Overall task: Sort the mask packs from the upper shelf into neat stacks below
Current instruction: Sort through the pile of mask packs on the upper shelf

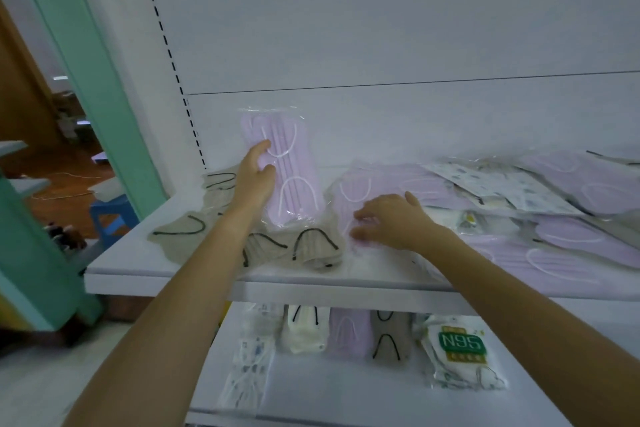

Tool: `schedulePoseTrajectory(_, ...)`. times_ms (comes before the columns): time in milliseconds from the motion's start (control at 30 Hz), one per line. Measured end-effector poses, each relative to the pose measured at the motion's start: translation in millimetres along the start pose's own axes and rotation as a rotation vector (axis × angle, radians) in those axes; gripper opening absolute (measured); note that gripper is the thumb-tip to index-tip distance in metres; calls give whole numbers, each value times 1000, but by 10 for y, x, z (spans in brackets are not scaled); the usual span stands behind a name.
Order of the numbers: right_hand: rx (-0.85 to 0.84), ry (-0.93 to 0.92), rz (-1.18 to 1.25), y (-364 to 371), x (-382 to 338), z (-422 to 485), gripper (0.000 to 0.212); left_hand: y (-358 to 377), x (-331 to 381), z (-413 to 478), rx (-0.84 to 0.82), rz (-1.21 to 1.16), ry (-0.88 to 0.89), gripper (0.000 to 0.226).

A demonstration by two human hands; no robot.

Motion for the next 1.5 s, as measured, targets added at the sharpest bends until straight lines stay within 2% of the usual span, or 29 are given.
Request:
schedulePoseTrajectory(233, 241, 113, -5, 2, 36, -16, 30, -79, -66, -27, -23, 13, -8, 57)
schedulePoseTrajectory(300, 414, 153, 35, -46, 55, -19, 29, -91, -80, -34, -40, 15, -14, 57)
schedulePoseTrajectory(400, 775, 159, 217, -175, 79, 5, 22, -81, -54, -58, -63, 9, -18, 56)
schedulePoseTrajectory(467, 860, 70, 380, -228, 39, 52, 24, -23, 15, -85, -96, -53, -40, 46)
schedulePoseTrajectory(567, 754, -123, 488, -173, -221, 108, 23, 132, 131, -95, -202, -191, -71, 15)
schedulePoseTrajectory(667, 567, -269, 407, -95, -379, 94, 29, 272, 170, -145, -258, -126, 25, 6)
schedulePoseTrajectory(700, 531, -255, 404, -127, -351, 75, 32, 304, 155, -147, -245, -108, 62, 13)
schedulePoseTrajectory(800, 520, 4, 299, -273, 9, 18, 41, 333, 192, -160, -233, -66, 129, 34)
schedulePoseTrajectory(900, 247, 333, -102, -253, 447, -46, 52, 386, 204, -144, -250, -94, 144, 81)
schedulePoseTrajectory(967, 109, 408, -152, -182, 554, -90, 52, 465, 197, -148, -251, -103, 159, 83)
schedulePoseTrajectory(1133, 287, 298, -187, -203, 493, -113, 44, 507, 50, -79, -105, 28, 126, 45)
schedulePoseTrajectory(1200, 372, 276, -141, -248, 486, -108, 38, 448, -9, -41, -59, 53, 103, 43)
schedulePoseTrajectory(1367, 595, 389, 169, -410, 518, -44, 39, 300, -50, -29, 31, 25, 16, 43)
schedulePoseTrajectory(1433, 599, 331, 298, -428, 372, 11, 42, 327, -10, -98, -18, -20, -9, 40)
schedulePoseTrajectory(1500, 490, 222, 414, -359, 110, 56, 43, 392, 69, -170, -88, -72, -23, 38)
Point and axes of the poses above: each hand's wrist, its own z-axis towards the middle knuckle, its own y-axis out of the palm, x = y × z, the point moved 3 cm from there along z, towards the middle knuckle, and after that the axes turned 8 degrees about x, right-handed, at the moved point
